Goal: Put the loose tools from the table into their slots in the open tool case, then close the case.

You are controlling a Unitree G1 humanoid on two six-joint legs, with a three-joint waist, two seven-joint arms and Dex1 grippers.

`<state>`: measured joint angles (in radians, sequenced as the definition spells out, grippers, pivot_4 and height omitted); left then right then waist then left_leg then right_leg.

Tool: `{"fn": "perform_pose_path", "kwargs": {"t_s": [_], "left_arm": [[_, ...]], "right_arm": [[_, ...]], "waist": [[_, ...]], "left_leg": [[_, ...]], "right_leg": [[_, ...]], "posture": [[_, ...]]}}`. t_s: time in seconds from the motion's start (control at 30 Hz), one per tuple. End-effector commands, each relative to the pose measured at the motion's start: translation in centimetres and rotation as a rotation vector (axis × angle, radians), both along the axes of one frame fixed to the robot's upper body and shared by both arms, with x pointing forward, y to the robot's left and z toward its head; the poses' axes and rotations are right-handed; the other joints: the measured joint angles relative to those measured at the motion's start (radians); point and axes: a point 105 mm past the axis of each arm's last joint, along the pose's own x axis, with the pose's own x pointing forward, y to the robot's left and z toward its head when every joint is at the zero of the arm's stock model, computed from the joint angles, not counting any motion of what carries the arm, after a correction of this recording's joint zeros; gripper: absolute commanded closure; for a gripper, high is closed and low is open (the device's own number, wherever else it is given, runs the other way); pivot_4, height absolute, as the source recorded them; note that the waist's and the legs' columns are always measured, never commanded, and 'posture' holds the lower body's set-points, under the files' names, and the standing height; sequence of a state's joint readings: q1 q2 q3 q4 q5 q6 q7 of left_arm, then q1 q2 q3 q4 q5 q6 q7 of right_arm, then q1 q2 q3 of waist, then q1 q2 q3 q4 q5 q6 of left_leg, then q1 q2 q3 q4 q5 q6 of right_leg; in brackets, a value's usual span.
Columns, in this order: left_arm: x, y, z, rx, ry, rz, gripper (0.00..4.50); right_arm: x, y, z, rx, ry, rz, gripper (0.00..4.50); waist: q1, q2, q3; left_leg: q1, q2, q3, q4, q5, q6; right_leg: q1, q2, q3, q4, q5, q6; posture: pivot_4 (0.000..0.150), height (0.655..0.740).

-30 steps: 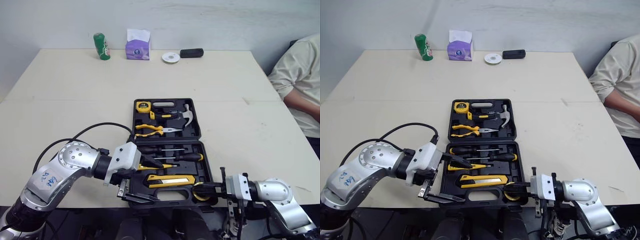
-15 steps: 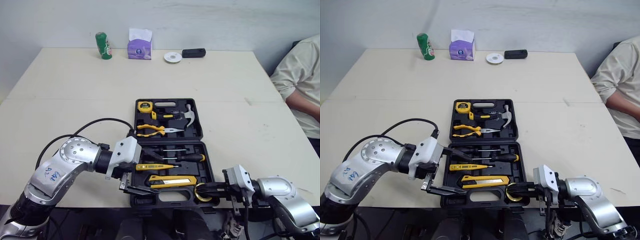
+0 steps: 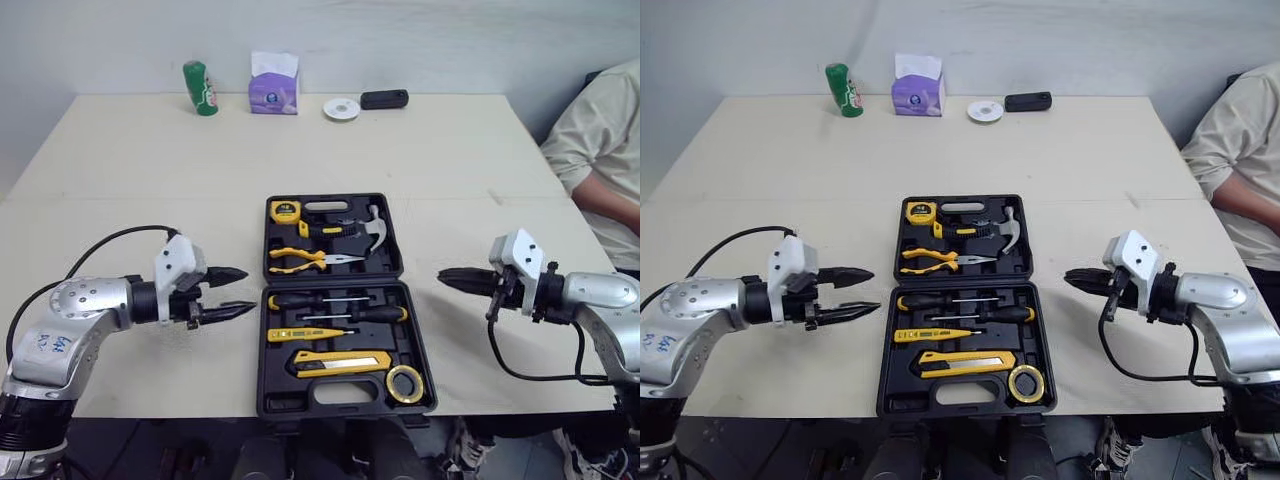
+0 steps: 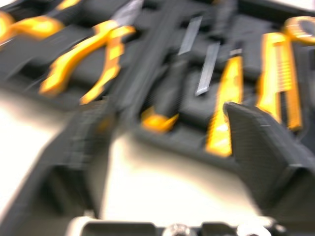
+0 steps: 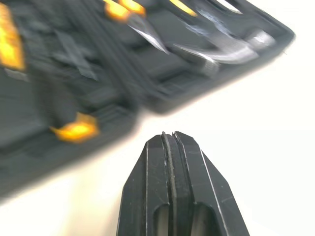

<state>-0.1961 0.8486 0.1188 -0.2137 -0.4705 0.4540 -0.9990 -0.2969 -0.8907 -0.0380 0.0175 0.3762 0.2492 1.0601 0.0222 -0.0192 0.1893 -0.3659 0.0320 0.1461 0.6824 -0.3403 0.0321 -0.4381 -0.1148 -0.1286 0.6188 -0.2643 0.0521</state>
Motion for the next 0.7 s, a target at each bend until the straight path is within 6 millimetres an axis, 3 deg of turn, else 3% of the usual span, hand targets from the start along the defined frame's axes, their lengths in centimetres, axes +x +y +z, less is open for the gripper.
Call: {"fn": "perform_pose_path", "kwargs": {"t_s": [0.03, 0.13, 0.47, 0.7], "left_arm": [[0.6, 2.0, -0.9, 0.057, -0.029, 0.061, 2.87], [1.4, 2.0, -1.8, 0.051, -0.035, 0.077, 4.38], [3.4, -1.9, -3.6, 0.003, -0.02, 0.054, 4.45], [4.7, -3.4, -3.9, -0.046, -0.027, 0.055, 4.45]], "right_arm": [[0.7, -0.1, -0.8, -0.088, -0.011, 0.0, 4.5], [1.4, 1.1, -1.5, -0.095, 0.005, 0.008, 4.5], [1.7, 5.8, -1.7, -0.018, 0.05, 0.092, 4.5], [3.2, 7.2, -1.3, -0.007, 0.009, 0.068, 4.5]], "waist": [[-0.002, 0.0, 0.0], [-0.002, 0.0, 0.0], [-0.002, 0.0, 0.0], [-0.015, 0.0, 0.0]], "left_leg": [[-0.003, -0.001, 0.001, 0.0, 0.001, 0.0], [-0.006, -0.001, 0.002, 0.001, 0.002, 0.0], [-0.006, -0.001, 0.002, 0.001, 0.003, 0.0], [-0.005, -0.001, 0.002, 0.001, 0.004, 0.0]], "right_leg": [[-0.004, 0.0, 0.0, 0.001, 0.0, 0.0], [-0.006, 0.0, 0.0, 0.002, 0.0, 0.0], [-0.006, 0.0, 0.0, 0.003, 0.002, 0.001], [-0.006, 0.0, 0.0, 0.005, 0.002, 0.001]], "posture": [[0.15, 0.7278], [0.15, 0.7278], [0.15, 0.7278], [0.15, 0.7278]]}}
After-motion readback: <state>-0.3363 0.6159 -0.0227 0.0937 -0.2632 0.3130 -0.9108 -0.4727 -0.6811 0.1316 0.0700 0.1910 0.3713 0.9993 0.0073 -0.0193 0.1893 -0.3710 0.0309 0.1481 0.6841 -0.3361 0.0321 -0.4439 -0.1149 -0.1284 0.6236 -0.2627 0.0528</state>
